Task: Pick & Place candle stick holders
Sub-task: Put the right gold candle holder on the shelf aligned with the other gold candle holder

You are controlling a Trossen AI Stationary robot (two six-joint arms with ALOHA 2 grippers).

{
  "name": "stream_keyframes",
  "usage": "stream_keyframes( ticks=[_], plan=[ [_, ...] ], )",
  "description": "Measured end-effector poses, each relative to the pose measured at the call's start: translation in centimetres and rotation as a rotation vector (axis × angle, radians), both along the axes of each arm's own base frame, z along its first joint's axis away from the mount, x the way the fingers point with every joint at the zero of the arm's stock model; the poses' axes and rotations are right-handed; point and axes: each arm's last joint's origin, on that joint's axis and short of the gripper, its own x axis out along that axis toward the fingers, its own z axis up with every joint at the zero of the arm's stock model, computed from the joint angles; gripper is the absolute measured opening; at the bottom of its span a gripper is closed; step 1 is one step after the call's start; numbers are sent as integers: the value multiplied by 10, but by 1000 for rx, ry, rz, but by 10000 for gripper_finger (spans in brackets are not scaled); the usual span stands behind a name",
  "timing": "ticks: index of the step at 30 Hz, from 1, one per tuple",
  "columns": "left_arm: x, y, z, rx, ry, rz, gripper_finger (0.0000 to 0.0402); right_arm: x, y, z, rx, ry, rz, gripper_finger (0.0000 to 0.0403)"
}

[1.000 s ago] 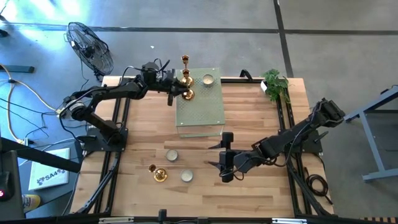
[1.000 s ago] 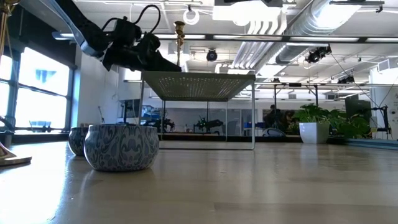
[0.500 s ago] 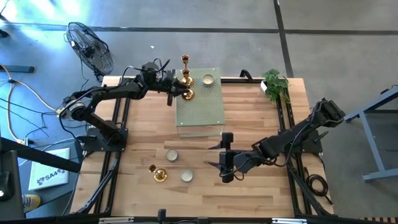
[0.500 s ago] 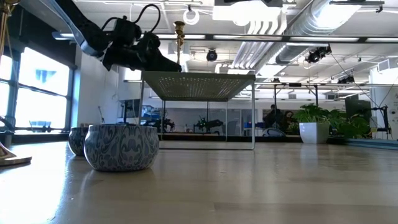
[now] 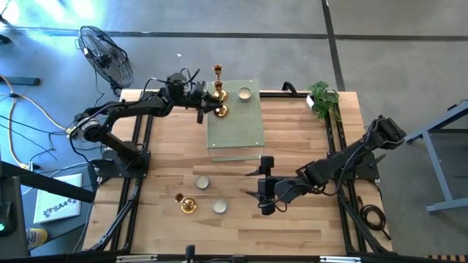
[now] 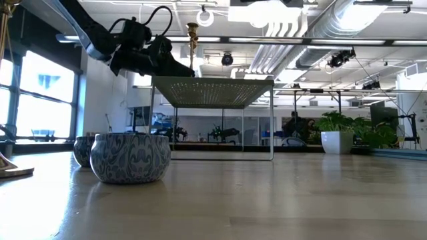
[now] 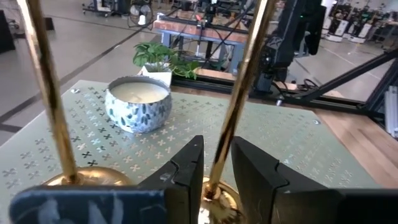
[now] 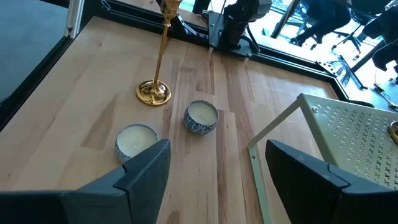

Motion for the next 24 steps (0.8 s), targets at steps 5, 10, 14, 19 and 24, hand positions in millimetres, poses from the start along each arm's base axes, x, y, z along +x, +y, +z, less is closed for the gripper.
stream_keyframes(
  ticks=[5, 10, 14, 19, 24],
  plan=[
    [-2, -1, 3, 2, 5, 23, 81, 0, 0, 0, 0, 0, 0, 259],
    [-5, -4, 6, -7, 14, 20, 81, 0, 0, 0, 0, 0, -1, 259],
    [-7, -6, 8, -16, 19, 8, 82, 0, 0, 0, 0, -1, -1, 259],
    [-11, -8, 10, -34, 59, 68, 108, 0, 0, 0, 2, -1, -4, 259],
    [-16, -13, 17, -38, 62, 67, 134, 0, 0, 0, 4, -1, -3, 259]
  ],
)
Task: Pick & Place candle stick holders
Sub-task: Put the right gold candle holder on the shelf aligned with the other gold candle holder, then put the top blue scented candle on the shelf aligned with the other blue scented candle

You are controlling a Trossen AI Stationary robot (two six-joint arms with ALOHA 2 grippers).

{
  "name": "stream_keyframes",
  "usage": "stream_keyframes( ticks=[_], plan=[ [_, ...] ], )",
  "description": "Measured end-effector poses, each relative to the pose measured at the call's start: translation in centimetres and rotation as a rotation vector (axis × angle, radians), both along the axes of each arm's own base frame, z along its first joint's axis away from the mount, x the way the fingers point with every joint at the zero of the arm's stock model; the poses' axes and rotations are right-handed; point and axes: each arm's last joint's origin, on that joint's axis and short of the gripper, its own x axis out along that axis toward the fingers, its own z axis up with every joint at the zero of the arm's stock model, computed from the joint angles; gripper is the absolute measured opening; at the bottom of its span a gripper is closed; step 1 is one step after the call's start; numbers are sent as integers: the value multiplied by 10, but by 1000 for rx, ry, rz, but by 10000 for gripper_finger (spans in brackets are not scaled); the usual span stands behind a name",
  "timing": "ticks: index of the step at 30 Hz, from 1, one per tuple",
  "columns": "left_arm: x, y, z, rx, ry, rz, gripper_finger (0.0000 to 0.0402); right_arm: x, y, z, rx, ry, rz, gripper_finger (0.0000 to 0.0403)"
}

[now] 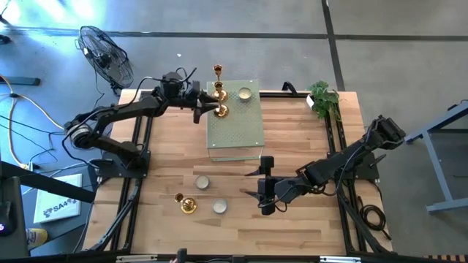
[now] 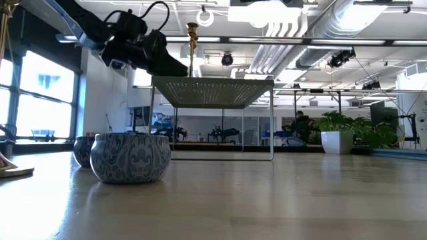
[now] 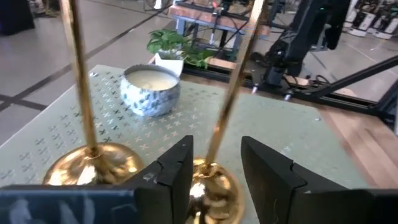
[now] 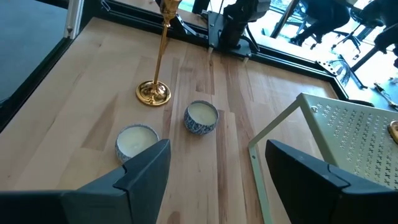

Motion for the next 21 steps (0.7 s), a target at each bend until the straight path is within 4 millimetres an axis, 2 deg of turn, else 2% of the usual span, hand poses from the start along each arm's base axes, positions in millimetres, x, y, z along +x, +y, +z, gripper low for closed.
stream_keyframes(
  ticks=[11, 21],
  plan=[
    [-26, -26, 27, -34, 22, -37, 135, 0, 0, 0, 4, 0, 0, 259],
    [-53, -55, 52, -110, -28, -194, 135, 1, 1, 2, 42, -28, -9, 259]
  ],
)
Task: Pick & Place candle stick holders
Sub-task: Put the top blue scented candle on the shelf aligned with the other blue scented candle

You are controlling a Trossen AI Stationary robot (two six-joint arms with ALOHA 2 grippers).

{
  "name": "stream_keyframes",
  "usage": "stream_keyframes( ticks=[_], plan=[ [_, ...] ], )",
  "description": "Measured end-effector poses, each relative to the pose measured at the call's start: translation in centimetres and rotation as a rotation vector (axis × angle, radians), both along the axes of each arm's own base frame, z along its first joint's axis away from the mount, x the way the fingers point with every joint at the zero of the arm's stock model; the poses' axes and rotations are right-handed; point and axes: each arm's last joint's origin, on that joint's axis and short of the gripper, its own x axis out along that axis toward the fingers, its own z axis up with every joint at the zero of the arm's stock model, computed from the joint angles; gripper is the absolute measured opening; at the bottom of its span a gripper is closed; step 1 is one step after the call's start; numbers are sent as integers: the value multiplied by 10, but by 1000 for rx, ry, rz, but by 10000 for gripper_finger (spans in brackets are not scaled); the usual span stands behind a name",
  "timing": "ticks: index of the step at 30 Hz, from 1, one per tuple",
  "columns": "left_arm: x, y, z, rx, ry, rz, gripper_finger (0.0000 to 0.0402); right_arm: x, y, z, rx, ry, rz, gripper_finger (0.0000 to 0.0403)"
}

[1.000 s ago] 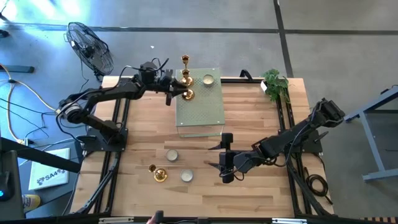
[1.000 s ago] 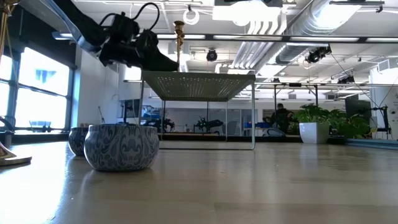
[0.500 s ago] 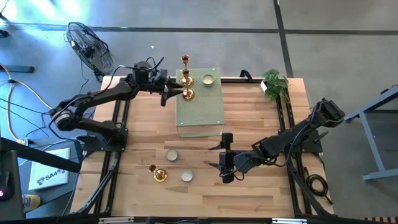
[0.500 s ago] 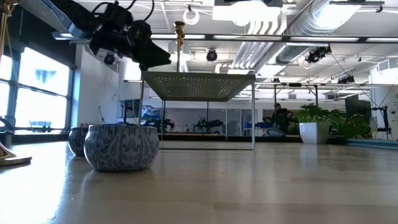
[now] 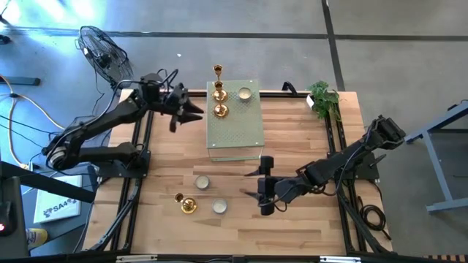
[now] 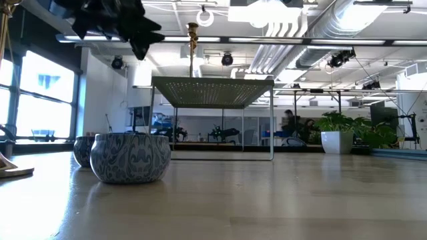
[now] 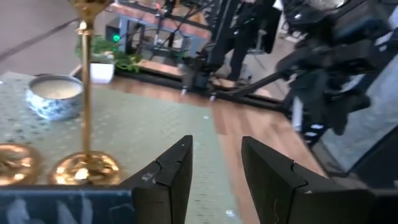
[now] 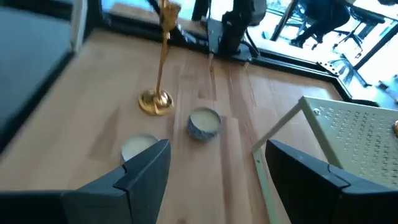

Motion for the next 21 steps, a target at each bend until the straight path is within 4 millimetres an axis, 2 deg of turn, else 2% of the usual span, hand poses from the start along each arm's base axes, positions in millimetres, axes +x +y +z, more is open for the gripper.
stream_keyframes(
  ticks=[6, 11, 15, 21],
  plan=[
    [-12, -12, 11, 15, -30, -16, 135, 4, -3, 3, 163, -36, -13, 259],
    [-16, -15, 15, 31, -47, -15, 135, 7, -8, 4, 161, -54, -67, 259],
    [-16, -15, 13, 18, -30, -6, 136, 7, -8, 4, 147, -54, -56, 259],
    [-17, -13, 5, 5, 52, 95, 137, 10, -8, 8, 224, -73, -6, 259]
  ],
)
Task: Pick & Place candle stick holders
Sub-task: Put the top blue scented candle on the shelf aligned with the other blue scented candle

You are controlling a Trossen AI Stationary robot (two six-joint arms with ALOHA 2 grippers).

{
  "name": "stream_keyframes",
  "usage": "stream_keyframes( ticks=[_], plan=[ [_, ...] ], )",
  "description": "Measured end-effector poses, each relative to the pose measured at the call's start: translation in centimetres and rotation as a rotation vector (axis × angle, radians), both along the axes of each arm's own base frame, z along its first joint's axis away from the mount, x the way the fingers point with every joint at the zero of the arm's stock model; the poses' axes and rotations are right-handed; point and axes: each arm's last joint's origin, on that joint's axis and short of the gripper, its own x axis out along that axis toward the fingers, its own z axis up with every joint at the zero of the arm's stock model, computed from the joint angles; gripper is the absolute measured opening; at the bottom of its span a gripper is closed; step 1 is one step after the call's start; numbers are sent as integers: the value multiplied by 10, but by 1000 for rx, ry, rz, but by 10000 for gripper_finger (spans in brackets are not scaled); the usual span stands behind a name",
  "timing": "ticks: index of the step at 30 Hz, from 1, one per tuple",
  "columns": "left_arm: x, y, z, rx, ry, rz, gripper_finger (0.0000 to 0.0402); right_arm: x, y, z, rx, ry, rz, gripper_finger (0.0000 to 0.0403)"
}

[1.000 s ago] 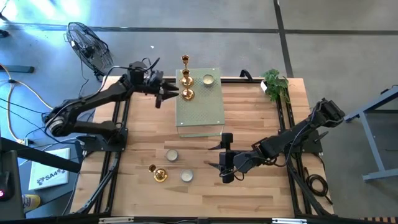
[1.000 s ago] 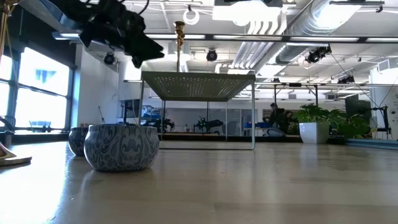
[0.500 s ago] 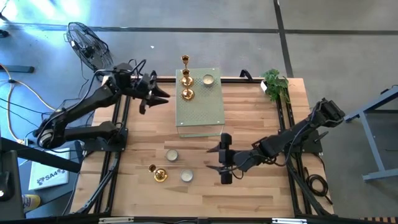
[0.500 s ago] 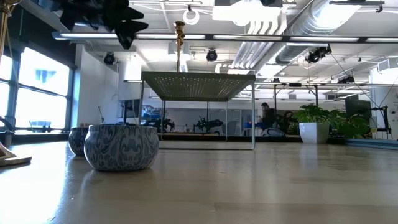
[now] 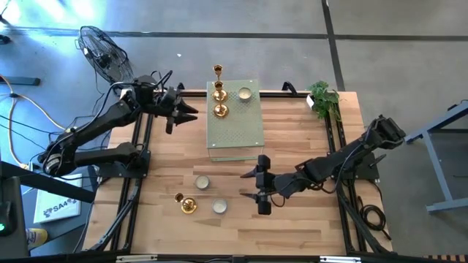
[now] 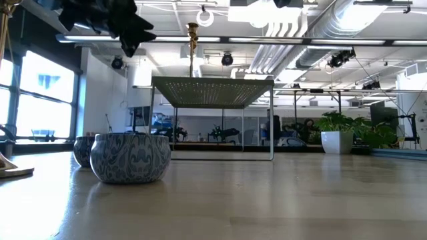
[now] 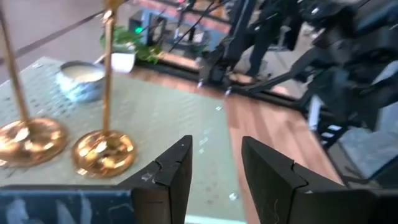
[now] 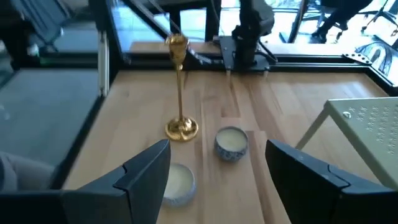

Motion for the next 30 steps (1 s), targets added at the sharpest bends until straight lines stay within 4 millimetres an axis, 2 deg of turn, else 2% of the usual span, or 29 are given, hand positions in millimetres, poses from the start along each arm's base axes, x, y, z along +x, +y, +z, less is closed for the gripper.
stream_keyframes(
  ticks=[9, 12, 17, 23, 28, 30],
  plan=[
    [-2, -2, -3, -15, 34, -12, 158, 9, -19, 1, 115, 1, -49, 259],
    [-2, -2, -3, -15, 33, -14, 169, 14, -23, 7, 135, 6, -23, 259],
    [-2, -4, -5, -33, 41, -43, 181, 23, -23, 15, 74, 24, 12, 259],
    [6, -16, -5, -32, 50, -107, 201, 25, -22, 12, -8, 52, 39, 259],
    [16, -26, -8, 56, 114, 35, 238, 25, -23, 11, -19, 54, 17, 259],
    [18, -29, -8, 107, 119, 23, 248, 25, -23, 11, -19, 54, 17, 259]
  ],
)
